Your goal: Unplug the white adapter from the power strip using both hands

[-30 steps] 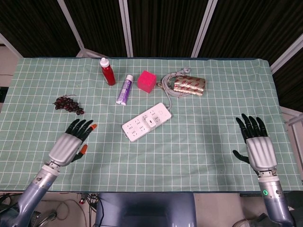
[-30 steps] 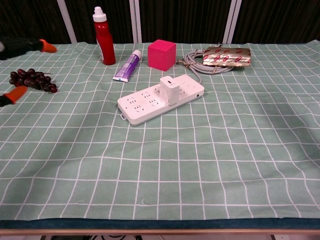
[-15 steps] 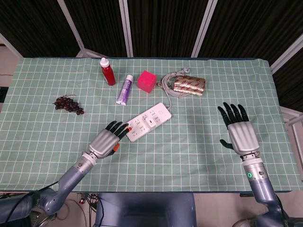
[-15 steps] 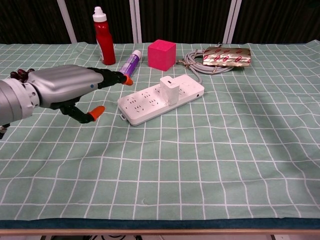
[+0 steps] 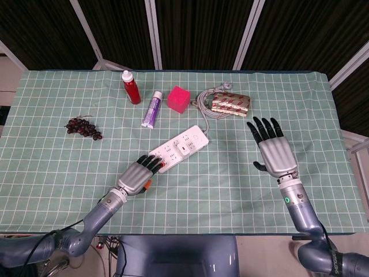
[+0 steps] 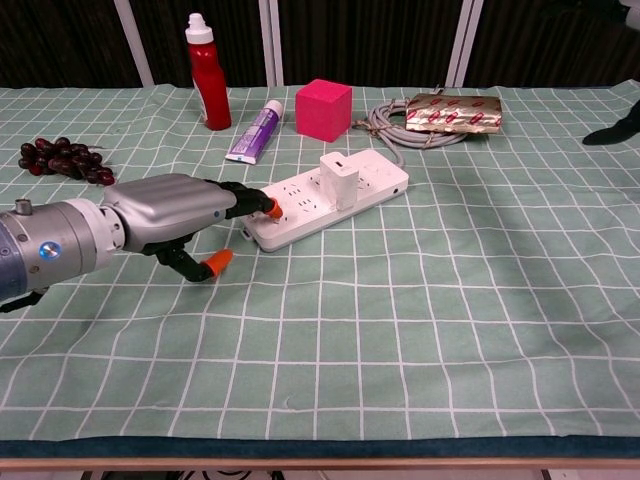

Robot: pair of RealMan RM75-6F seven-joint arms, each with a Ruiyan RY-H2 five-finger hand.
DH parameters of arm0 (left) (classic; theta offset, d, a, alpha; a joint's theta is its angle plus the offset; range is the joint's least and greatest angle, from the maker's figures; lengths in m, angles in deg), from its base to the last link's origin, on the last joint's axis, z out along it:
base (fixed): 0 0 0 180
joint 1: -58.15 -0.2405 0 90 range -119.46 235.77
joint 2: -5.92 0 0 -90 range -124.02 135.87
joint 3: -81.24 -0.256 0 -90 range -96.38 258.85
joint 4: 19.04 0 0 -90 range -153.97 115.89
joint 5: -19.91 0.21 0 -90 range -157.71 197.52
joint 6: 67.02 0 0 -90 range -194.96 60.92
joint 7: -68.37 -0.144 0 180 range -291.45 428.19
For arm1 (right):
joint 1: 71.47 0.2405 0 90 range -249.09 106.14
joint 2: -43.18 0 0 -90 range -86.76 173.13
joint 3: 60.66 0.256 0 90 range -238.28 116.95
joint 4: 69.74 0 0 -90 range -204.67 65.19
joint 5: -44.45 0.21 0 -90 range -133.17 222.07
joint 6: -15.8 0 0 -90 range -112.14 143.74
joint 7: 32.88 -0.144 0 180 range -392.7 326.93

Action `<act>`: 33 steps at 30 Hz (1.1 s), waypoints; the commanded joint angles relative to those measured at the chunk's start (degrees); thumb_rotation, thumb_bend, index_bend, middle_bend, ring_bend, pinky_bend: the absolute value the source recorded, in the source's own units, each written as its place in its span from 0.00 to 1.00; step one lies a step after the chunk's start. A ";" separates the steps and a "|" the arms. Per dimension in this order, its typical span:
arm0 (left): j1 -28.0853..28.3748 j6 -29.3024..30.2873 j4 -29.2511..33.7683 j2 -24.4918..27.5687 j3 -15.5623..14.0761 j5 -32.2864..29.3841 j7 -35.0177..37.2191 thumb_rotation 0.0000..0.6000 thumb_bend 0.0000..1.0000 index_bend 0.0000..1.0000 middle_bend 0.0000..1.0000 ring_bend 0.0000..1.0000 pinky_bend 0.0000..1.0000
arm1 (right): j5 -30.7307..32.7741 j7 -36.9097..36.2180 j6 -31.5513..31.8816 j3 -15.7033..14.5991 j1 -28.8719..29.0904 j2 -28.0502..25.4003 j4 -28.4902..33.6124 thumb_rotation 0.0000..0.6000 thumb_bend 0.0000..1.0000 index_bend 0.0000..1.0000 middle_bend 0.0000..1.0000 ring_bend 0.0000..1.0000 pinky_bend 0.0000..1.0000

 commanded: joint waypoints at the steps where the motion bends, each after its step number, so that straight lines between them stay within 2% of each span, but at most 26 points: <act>1: 0.53 -0.07 -1.02 -0.83 -0.45 -0.08 0.49 1.00 0.56 0.13 0.06 0.00 0.11 | 1.08 1.05 -1.03 0.16 1.45 1.14 -0.93 1.00 0.20 0.00 0.00 0.00 0.00; 11: 1.90 -0.22 -3.12 -2.36 -1.59 0.45 2.46 1.00 0.56 0.14 0.07 0.00 0.11 | 3.88 2.93 -2.40 -0.14 4.85 3.90 -3.18 1.00 0.20 0.00 0.00 0.00 0.00; 18: 2.18 -0.13 -3.68 -2.25 -2.55 0.46 3.37 1.00 0.56 0.14 0.07 0.00 0.11 | 2.39 3.70 -3.82 -1.55 7.22 5.56 -5.18 1.00 0.20 0.00 0.00 0.00 0.00; 23: 2.44 -0.05 -3.93 -2.41 -3.03 0.48 3.67 1.00 0.56 0.14 0.07 0.00 0.12 | -0.03 1.71 -7.72 -2.62 10.01 6.76 -6.78 1.00 0.20 0.00 0.01 0.01 0.09; 27: 2.64 0.16 -4.12 -2.68 -3.40 0.60 4.02 1.00 0.56 0.14 0.07 0.00 0.11 | -3.51 0.37 -10.34 -3.47 13.14 9.16 -10.56 1.00 0.20 0.00 0.05 0.06 0.14; 33: 2.83 0.56 -4.29 -2.58 -3.79 0.93 4.65 1.00 0.56 0.14 0.07 0.00 0.11 | -7.76 -3.12 -11.67 -3.77 16.56 12.45 -16.21 1.00 0.20 0.09 0.13 0.13 0.22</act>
